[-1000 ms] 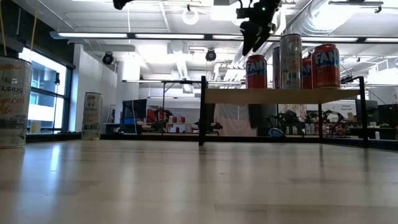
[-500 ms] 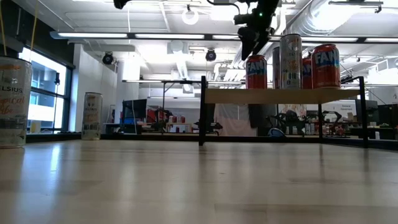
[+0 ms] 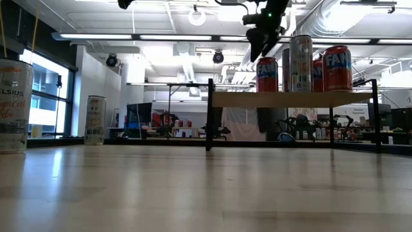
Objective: Place canned beverage on shelf
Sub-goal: Put the orange soda can on the shelf
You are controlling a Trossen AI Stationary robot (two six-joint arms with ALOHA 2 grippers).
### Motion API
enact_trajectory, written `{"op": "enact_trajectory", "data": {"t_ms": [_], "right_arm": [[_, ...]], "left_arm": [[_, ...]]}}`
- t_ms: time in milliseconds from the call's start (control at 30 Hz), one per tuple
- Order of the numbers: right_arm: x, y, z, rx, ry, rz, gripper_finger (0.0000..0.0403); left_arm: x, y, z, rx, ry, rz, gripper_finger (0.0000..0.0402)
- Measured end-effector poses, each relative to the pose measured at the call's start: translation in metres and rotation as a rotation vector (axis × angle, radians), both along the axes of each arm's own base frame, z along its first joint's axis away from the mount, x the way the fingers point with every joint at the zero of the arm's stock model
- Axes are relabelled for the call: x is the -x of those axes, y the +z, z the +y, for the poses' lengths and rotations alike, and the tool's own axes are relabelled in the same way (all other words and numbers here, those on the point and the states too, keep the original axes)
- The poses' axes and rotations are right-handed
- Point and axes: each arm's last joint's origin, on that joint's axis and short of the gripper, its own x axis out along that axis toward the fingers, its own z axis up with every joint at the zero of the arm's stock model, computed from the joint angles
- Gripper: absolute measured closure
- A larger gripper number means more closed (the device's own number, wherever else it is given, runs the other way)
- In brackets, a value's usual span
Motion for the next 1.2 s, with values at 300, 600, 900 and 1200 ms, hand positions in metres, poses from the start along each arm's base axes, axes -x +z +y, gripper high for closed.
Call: {"op": "enact_trajectory", "data": {"t_ms": [300,600,900,1200], "right_arm": [[0.008,0.05,0.041,0.05,0.19,-0.125,0.0031],[0.037,0.054,0.061,-0.023,0.187,0.033,0.004],[0.033,0.035,0.047,-0.106,0.18,0.173,0.004],[0.014,0.017,0.034,-0.067,0.173,0.298,0.004]], "left_arm": [[0.0,0.0,0.0,0.05,0.015,-0.004,0.0037],[0.0,0.0,0.0,0.068,0.025,-0.004,0.0037],[0.0,-0.001,0.0,0.086,0.029,0.0,0.0037],[0.0,-0.001,0.0,0.076,0.027,0.0,0.0037]]}}
